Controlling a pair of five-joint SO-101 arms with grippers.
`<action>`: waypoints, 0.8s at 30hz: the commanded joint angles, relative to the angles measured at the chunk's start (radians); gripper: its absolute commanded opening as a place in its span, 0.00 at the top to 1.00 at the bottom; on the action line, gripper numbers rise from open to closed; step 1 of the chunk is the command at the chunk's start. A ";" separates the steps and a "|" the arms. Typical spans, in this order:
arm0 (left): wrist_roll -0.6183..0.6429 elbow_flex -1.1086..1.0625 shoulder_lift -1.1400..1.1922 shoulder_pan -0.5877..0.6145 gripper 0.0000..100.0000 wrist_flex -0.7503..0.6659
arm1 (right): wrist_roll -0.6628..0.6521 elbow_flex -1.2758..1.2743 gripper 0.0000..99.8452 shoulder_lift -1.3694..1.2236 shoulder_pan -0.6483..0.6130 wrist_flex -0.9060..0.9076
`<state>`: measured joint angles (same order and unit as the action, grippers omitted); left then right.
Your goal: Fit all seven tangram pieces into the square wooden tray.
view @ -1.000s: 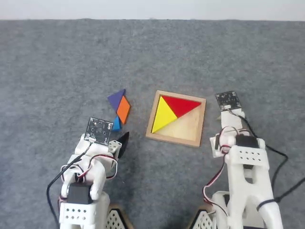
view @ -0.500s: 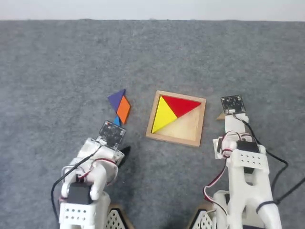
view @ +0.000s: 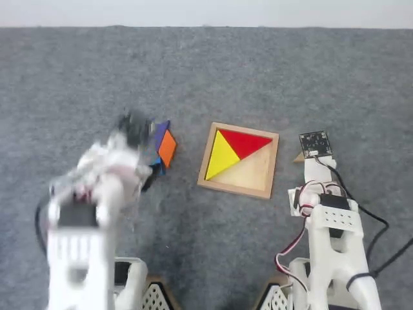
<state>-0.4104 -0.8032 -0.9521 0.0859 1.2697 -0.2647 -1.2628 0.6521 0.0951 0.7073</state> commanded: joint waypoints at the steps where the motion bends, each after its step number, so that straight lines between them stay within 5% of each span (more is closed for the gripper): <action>1: 0.103 0.406 0.569 -0.084 0.76 0.074 | 0.003 0.008 0.96 0.002 0.005 -0.016; 8: 0.100 0.582 0.979 -0.193 0.76 -0.005 | 0.003 0.006 0.96 0.002 0.005 -0.016; 24: 0.049 0.621 1.312 -0.034 0.76 -0.141 | 0.003 0.006 0.96 0.002 0.005 -0.018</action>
<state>-0.3276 -0.2524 0.3307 -0.0153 1.1715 -0.2647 -1.2628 0.6521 0.0951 0.7073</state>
